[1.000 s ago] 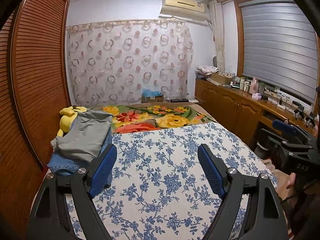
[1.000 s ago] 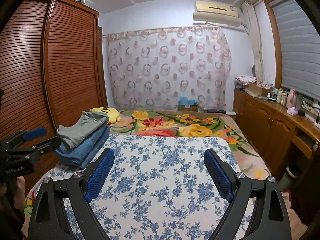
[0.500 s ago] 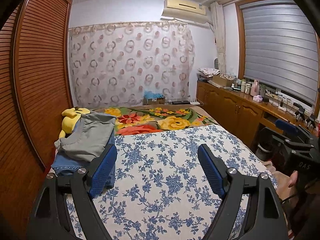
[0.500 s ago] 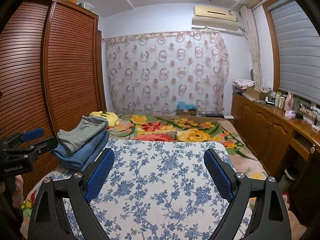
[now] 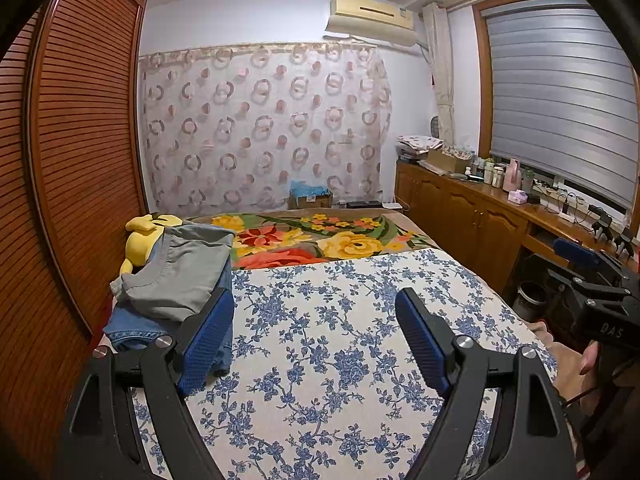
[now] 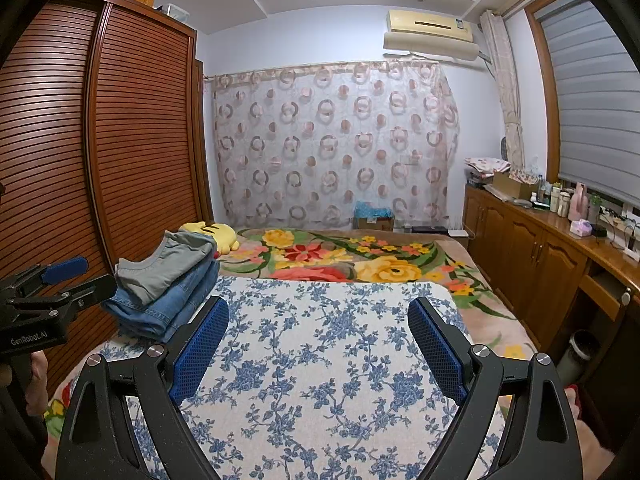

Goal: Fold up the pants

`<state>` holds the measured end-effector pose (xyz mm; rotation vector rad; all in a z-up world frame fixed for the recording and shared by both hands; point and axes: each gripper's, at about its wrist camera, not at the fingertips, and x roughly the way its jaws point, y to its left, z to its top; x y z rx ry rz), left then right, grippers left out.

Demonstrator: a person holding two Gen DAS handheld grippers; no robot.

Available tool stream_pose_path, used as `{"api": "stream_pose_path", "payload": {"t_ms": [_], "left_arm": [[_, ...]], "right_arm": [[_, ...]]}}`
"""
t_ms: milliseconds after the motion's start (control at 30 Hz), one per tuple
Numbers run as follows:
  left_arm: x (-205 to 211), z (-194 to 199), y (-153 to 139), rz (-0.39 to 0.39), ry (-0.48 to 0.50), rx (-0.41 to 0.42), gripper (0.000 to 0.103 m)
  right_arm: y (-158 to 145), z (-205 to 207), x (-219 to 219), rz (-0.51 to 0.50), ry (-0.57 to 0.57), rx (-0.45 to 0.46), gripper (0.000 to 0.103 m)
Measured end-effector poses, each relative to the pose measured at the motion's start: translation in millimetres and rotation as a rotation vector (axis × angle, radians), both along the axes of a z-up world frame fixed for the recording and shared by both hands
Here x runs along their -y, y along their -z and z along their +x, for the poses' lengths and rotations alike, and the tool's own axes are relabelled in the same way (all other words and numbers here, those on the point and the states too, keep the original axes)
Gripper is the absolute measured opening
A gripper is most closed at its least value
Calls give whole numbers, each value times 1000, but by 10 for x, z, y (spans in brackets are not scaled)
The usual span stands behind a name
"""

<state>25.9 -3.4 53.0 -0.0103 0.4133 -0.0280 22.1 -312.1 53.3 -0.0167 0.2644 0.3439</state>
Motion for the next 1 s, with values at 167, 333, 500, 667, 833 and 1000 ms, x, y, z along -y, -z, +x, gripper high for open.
{"api": "stream_pose_path", "payload": {"t_ms": [167,333,500,667,833,1000], "left_arm": [[-4,1,1,1,1,1,83],[1,1,-2,0,0,0,83],[-4,2,-3,1,-1,1,83],[-9,3,0,1,0,2,83],[-7,2,0,1,0,1,83],[-8,4,2,2,-1,2,83]], "right_arm": [[10,23,2,1,0,-1,92],[10,26,1,0,0,0,92],[12,16,0,1,1,1,92],[12,15,1,1,1,2,92],[14,21,1,1,0,1,92],[14,16,1,0,1,1,92]]}}
